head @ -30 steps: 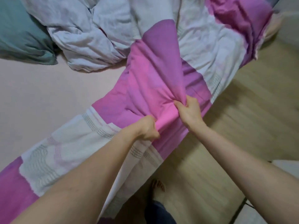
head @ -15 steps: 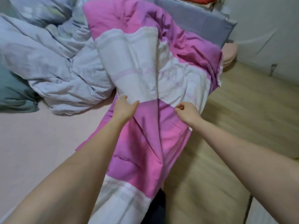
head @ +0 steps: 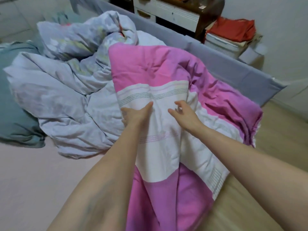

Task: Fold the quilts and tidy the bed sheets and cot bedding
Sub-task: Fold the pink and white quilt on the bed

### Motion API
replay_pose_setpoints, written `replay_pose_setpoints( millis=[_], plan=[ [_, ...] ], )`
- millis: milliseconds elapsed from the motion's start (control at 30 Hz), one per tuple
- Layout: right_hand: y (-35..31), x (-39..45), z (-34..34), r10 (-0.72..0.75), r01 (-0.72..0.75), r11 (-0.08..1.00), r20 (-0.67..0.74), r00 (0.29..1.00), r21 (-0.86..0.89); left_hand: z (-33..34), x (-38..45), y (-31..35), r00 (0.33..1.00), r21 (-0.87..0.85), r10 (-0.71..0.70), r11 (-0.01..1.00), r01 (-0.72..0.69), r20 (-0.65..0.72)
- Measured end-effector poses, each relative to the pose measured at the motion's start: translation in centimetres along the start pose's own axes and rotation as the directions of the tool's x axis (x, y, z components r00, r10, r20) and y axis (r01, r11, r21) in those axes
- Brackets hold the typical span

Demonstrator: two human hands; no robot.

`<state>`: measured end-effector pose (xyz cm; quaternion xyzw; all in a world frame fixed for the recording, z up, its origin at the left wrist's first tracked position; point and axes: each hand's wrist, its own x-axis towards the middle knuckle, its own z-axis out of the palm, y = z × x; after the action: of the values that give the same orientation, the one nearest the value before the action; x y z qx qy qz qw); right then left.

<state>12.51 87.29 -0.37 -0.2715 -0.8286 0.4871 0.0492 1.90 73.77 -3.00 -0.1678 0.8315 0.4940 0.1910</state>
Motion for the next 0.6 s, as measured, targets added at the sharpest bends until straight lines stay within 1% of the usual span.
replay_pose_setpoints(
  millis=[33, 100, 167, 200, 233, 267, 300, 333, 367, 400, 433, 467, 500, 533, 567, 600],
  plan=[
    [0.0, 0.7, -0.2, 0.014, -0.014, 0.999, -0.005, 1.0, 0.044, 0.2, 0.5, 0.3, 0.999, 0.022, -0.031, 0.999, 0.031, -0.025],
    [0.3, 1.8, -1.0, 0.025, -0.024, 0.998, -0.008, 1.0, 0.065, 0.5, 1.7, 0.4, 0.995, 0.044, -0.083, 0.995, 0.085, -0.049],
    [0.9, 2.6, -1.8, 0.012, -0.011, 0.998, -0.006, 1.0, 0.069, 0.5, 2.4, 0.4, 0.992, -0.044, -0.127, 0.991, 0.127, -0.013],
    [1.0, 3.2, -2.3, 0.01, -0.01, 0.996, -0.002, 1.0, 0.087, 0.7, 2.4, 0.7, 0.995, -0.108, -0.102, 0.989, 0.102, 0.008],
    [1.1, 4.1, -3.0, 0.01, -0.01, 0.993, 0.0, 1.0, 0.116, 1.4, 1.8, 1.5, 0.999, -0.166, -0.033, 0.985, 0.036, 0.018],
    [0.9, 4.7, -3.6, 0.015, -0.013, 0.99, -0.012, 1.0, 0.143, 1.9, 0.9, 2.4, 0.997, -0.201, 0.067, 0.978, -0.057, 0.041],
    [0.7, 5.4, -4.4, 0.03, -0.024, 0.983, -0.035, 0.999, 0.18, 2.5, -0.3, 3.4, 0.978, -0.211, 0.194, 0.962, -0.174, 0.079],
    [0.4, 5.8, -5.4, 0.047, -0.032, 0.973, -0.06, 0.997, 0.227, 3.2, -1.9, 4.4, 0.936, -0.18, 0.329, 0.935, -0.304, 0.127],
    [0.0, 6.3, -6.7, 0.056, -0.031, 0.958, -0.081, 0.995, 0.285, 3.9, -3.4, 5.3, 0.871, -0.101, 0.459, 0.888, -0.448, 0.178],
    [-0.6, 6.6, -8.0, 0.062, -0.028, 0.94, -0.09, 0.994, 0.341, 4.5, -5.0, 6.1, 0.8, 0.025, 0.55, 0.82, -0.571, 0.239],
    [-1.2, 7.0, -9.2, 0.061, -0.022, 0.924, -0.092, 0.994, 0.383, 5.3, -6.2, 6.5, 0.732, 0.157, 0.609, 0.726, -0.669, 0.306],
    [-1.7, 7.1, -10.6, 0.052, -0.011, 0.908, -0.086, 0.995, 0.418, 6.4, -7.7, 6.8, 0.67, 0.269, 0.634, 0.617, -0.74, 0.387],
    [-2.0, 7.0, -12.3, 0.019, 0.014, 0.906, -0.074, 0.997, 0.423, 7.7, -9.2, 7.0, 0.597, 0.343, 0.642, 0.489, -0.802, 0.481],
    [-2.2, 6.7, -13.9, -0.031, 0.052, 0.924, -0.063, 0.998, 0.378, 9.1, -11.0, 7.2, 0.524, 0.384, 0.622, 0.359, -0.851, 0.582],
    [-2.3, 6.5, -15.7, -0.09, 0.1, 0.955, -0.047, 0.995, 0.28, 10.6, -12.9, 7.4, 0.457, 0.389, 0.593, 0.249, -0.887, 0.663],
    [-2.1, 6.4, -17.0, -0.144, 0.148, 0.977, -0.035, 0.989, 0.153, 11.8, -14.1, 7.5, 0.405, 0.379, 0.562, 0.169, -0.91, 0.721]
  ],
)
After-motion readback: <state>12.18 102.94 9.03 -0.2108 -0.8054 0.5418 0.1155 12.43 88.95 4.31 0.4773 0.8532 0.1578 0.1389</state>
